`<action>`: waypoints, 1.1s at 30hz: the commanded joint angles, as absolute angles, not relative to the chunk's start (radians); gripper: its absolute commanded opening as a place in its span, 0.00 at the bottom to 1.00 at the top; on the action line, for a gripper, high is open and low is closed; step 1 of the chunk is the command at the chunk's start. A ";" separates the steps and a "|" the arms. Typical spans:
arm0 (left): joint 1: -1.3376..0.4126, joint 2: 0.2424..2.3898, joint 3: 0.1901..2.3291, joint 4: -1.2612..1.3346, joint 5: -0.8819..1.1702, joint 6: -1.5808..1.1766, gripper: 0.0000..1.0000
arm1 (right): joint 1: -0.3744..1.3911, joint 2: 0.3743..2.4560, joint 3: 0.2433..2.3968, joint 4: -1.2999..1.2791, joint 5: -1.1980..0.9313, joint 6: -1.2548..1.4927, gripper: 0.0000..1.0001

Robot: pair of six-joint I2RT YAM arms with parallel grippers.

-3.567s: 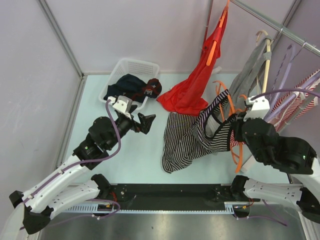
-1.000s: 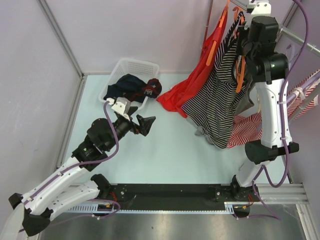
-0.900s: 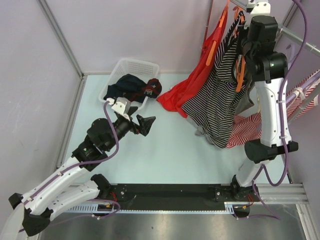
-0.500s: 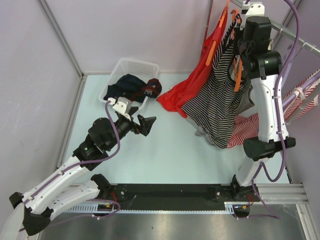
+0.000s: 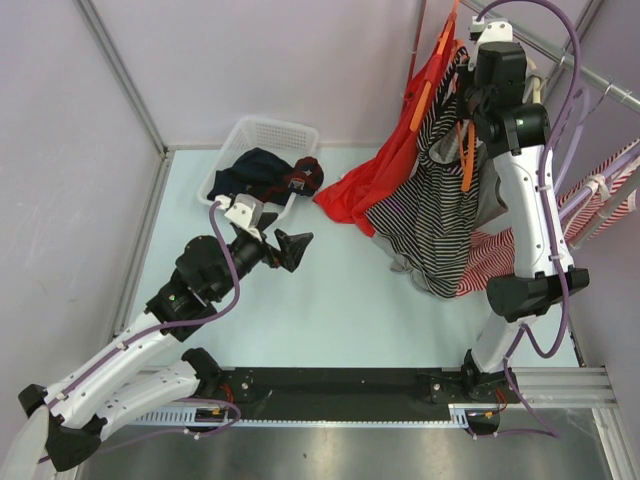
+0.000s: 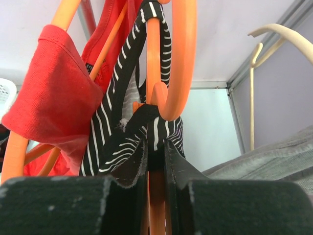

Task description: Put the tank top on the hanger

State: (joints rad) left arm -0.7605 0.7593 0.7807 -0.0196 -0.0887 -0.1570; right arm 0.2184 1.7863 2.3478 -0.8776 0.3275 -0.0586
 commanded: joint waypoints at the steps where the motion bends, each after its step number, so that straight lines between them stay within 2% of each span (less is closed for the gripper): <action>1: -0.752 0.753 0.776 0.026 -0.069 -0.164 0.99 | 0.216 1.737 2.353 -0.807 0.308 -0.054 0.00; 14: -0.752 0.741 0.773 0.028 -0.057 -0.170 0.99 | 0.229 1.626 2.109 -0.753 0.299 -0.032 0.00; 19: -0.752 0.738 0.773 0.029 -0.054 -0.172 0.99 | 0.232 1.629 2.106 -0.742 0.291 -0.032 0.00; 26: -0.752 0.733 0.772 0.029 -0.054 -0.172 1.00 | 0.244 1.675 2.209 -0.778 0.305 -0.038 0.00; 30: -0.752 0.729 0.772 0.031 -0.061 -0.170 1.00 | 0.259 1.599 2.105 -0.700 0.298 -0.051 0.00; 33: -0.752 0.735 0.769 0.035 -0.061 -0.172 0.99 | 0.244 1.511 2.051 -0.661 0.210 -0.057 0.00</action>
